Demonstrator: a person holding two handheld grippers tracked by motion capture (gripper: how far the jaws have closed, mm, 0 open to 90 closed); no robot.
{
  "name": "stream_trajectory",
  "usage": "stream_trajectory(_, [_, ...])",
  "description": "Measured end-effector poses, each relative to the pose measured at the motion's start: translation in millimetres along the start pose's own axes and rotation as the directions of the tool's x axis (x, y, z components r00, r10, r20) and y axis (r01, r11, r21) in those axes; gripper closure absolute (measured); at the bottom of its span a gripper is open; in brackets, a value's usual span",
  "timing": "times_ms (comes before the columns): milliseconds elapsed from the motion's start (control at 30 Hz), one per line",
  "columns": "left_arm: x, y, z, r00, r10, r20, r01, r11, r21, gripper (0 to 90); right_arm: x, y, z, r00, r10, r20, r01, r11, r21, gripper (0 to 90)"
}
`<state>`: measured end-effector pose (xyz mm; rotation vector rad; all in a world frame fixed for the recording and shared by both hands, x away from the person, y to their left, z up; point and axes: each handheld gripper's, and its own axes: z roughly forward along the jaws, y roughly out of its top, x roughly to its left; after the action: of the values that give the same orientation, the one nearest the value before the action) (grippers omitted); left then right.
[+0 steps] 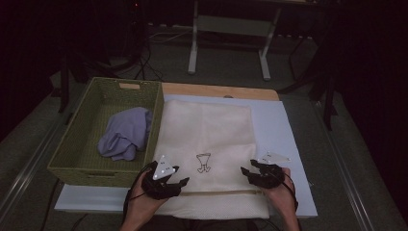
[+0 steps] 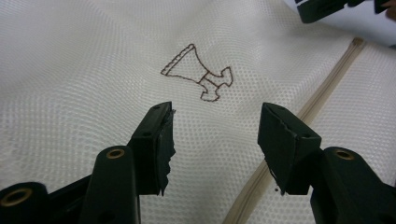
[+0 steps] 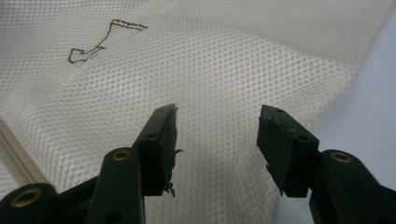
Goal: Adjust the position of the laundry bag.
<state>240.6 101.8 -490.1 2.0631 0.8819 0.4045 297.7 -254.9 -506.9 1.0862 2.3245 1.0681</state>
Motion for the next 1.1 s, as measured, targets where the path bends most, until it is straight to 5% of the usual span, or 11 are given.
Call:
stream_trajectory(233, [0.4,-1.2,-2.7,0.9987,0.044,-0.025,-0.043,0.9988,0.022,46.4,-4.4,1.1,-3.6,0.9999,0.009,0.008,-0.009,1.000,-0.006,48.3])
stream_trajectory(733, [0.5,-15.8,-12.7,0.9989,0.042,-0.021,-0.042,0.9990,0.017,46.5,-24.9,10.8,0.6,0.9978,0.007,0.065,-0.009,1.000,0.018,49.7])
stream_trajectory(1100, [0.1,-25.4,-12.9,0.9981,0.061,-0.009,-0.061,0.9976,0.034,46.0,-52.3,10.0,19.4,0.9903,0.118,0.073,-0.120,0.992,0.023,49.9])
